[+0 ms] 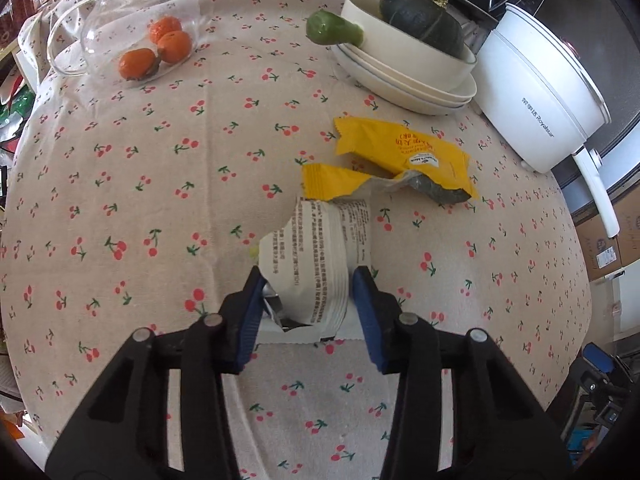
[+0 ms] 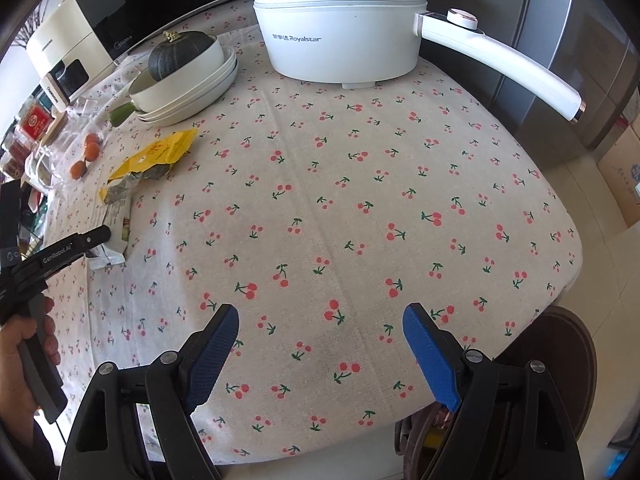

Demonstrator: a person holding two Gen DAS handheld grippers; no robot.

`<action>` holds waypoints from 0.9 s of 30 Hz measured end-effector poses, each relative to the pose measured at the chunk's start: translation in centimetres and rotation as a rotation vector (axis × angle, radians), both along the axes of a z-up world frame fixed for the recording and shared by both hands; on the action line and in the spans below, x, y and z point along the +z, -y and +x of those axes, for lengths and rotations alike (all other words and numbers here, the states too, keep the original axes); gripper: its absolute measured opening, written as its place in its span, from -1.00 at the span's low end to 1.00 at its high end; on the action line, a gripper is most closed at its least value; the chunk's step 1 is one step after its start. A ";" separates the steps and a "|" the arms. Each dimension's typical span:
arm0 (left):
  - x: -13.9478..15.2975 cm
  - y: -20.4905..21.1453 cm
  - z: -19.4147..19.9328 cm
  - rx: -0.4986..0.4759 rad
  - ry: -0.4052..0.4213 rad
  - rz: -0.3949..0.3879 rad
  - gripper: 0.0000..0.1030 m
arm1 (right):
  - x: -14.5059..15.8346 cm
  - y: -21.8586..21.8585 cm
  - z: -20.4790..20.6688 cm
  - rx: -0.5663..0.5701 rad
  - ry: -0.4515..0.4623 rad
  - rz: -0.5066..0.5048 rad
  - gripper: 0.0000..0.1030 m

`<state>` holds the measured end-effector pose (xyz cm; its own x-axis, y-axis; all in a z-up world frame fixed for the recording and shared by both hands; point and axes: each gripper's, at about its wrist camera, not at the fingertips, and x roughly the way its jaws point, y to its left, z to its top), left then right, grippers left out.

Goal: Collect trash
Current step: 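Move the left tool to the white wrapper and grasp it, then grasp the yellow waffle packet with the right tool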

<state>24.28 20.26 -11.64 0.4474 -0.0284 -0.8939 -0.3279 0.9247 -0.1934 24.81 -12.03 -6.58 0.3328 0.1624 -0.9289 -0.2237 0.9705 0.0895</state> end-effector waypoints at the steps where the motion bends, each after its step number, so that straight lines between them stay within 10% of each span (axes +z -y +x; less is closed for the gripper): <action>1: 0.3 -0.4 -0.8 0.002 0.003 0.003 -0.15 | 0.0 -0.3 -0.2 0.009 0.004 0.000 0.66; 16: 1.6 -7.4 -7.4 0.062 0.035 -0.002 -0.17 | -0.2 -11.3 3.4 0.332 0.122 -0.051 0.66; 27: 1.7 -9.5 -6.8 0.070 0.052 0.012 -0.17 | -2.9 -18.9 10.8 0.220 0.066 0.105 0.79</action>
<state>17.52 29.73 -9.92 0.4939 0.0156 -0.8694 -0.3818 0.9022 -0.2006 35.59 6.91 -9.53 0.3384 0.3318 -0.8806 -0.4377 0.8839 0.1648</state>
